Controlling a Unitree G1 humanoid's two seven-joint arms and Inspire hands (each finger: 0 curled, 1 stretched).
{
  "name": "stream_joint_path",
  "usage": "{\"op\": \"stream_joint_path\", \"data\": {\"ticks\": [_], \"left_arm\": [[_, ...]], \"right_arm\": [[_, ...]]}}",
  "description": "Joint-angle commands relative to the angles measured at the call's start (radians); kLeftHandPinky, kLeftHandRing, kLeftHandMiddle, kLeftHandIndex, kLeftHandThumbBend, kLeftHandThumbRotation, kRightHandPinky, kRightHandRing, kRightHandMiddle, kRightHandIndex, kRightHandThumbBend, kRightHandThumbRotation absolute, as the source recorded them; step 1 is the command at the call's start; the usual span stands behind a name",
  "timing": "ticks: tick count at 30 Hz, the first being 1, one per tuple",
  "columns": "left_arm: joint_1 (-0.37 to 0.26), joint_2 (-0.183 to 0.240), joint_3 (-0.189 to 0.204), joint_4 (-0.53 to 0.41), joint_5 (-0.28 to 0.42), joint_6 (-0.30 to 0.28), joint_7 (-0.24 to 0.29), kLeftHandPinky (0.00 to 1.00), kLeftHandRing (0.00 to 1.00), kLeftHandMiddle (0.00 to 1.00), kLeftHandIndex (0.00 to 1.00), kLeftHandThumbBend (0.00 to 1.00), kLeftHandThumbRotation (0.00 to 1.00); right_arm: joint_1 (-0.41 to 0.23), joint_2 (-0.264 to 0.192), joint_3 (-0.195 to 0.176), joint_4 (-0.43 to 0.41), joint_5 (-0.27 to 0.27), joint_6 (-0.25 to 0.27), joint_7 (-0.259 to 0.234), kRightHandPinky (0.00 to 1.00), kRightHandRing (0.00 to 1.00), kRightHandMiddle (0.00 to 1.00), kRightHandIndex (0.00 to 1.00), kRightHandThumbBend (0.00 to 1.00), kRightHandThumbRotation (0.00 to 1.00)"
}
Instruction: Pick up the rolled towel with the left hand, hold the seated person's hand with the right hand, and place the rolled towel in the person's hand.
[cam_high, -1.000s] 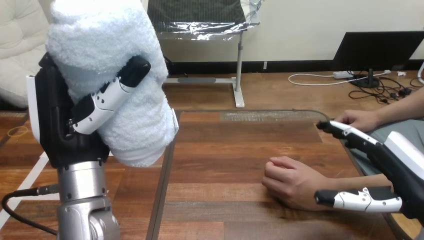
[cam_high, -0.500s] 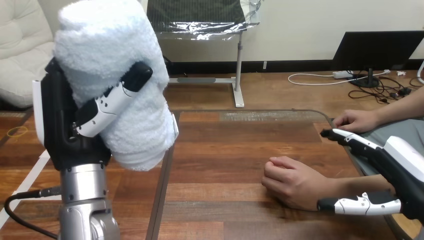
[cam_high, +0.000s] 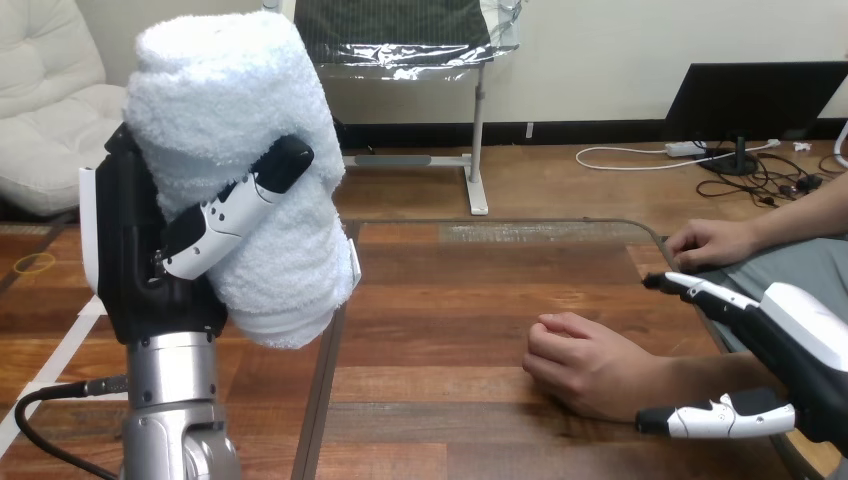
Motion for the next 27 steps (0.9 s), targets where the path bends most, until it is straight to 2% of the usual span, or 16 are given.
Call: {"op": "stream_joint_path", "data": {"ticks": [1, 11, 19, 27], "left_arm": [[-0.044, 0.001, 0.002, -0.008, -0.007, -0.015, -0.015, 0.18, 0.24, 0.32, 0.37, 0.47, 0.0], [-0.04, 0.002, 0.007, -0.01, -0.007, -0.008, -0.02, 0.17, 0.23, 0.32, 0.38, 0.47, 0.0], [-0.04, 0.0, 0.009, -0.007, -0.008, -0.012, -0.025, 0.17, 0.23, 0.31, 0.37, 0.46, 0.0], [-0.04, -0.003, 0.011, -0.007, -0.005, -0.011, -0.025, 0.17, 0.23, 0.31, 0.37, 0.47, 0.0]], "right_arm": [[-0.087, -0.047, 0.014, 0.018, -0.021, -0.013, -0.027, 0.88, 0.91, 0.92, 0.91, 1.0, 0.5], [-0.13, -0.071, 0.042, 0.082, -0.071, -0.029, -0.044, 0.89, 0.9, 0.91, 0.9, 1.0, 0.44], [-0.17, -0.088, 0.071, 0.134, -0.099, -0.013, -0.035, 0.9, 0.91, 0.92, 0.9, 1.0, 0.42], [-0.214, -0.106, 0.108, 0.188, -0.133, -0.012, -0.046, 0.9, 0.9, 0.9, 0.89, 1.0, 0.38]]}}
